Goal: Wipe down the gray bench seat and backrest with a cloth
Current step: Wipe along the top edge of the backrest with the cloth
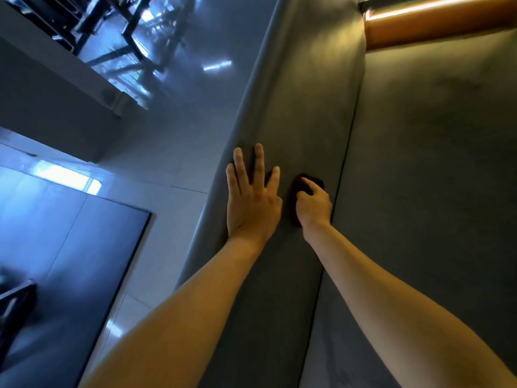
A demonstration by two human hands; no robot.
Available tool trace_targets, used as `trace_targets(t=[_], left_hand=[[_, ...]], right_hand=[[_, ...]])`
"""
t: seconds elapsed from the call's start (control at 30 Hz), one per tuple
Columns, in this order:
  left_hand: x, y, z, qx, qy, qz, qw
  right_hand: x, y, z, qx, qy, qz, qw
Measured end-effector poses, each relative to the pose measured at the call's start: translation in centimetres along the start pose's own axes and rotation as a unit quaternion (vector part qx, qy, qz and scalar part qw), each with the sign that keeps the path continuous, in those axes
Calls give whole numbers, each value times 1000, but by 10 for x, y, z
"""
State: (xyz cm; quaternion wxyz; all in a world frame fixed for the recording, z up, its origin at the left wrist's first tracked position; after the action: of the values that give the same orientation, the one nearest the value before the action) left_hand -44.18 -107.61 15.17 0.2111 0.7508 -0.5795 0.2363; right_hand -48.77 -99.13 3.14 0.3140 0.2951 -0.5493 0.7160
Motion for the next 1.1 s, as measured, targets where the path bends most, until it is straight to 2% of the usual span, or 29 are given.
trace_targets(t=[0.1,0.23,0.4,0.5,0.7,0.93,1.1], left_hand=[[-2,-1,2,6,11,7,1000],[-2,0,2,6,5,4,1000],[-4,2,4,-6,9,21,1000],[-4,1,3,-1,6,20,1000],[-4,1,0,5,0,34,999],[-6,1,3,-10,8,39,999],[-6,1,3,-13,11,41,999]], right_hand=[[14,-20,10,51,-26,-82,995],[17,-15,15,54,-72,-148,985],[16,9,21,21,-38,-105,994],[8,-5,13,9,-20,-98,995],[-22,-37,9,30,-36,-80,996],[14,29,17,23,-30,-57,998],[-7,-4,7,32,-84,-91,992]])
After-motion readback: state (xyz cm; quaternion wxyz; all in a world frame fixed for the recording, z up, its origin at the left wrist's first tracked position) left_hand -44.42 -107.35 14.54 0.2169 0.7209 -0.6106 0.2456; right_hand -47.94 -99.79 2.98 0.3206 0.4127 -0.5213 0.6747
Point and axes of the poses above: each hand's wrist, its own y-axis towards the middle knuckle, its own z-axis out of the palm, x = y × z, the point moved 7 cm from there along y, towards the middle knuckle, and after that the axes turned 5 degrees about y, right-handed, at the moved point
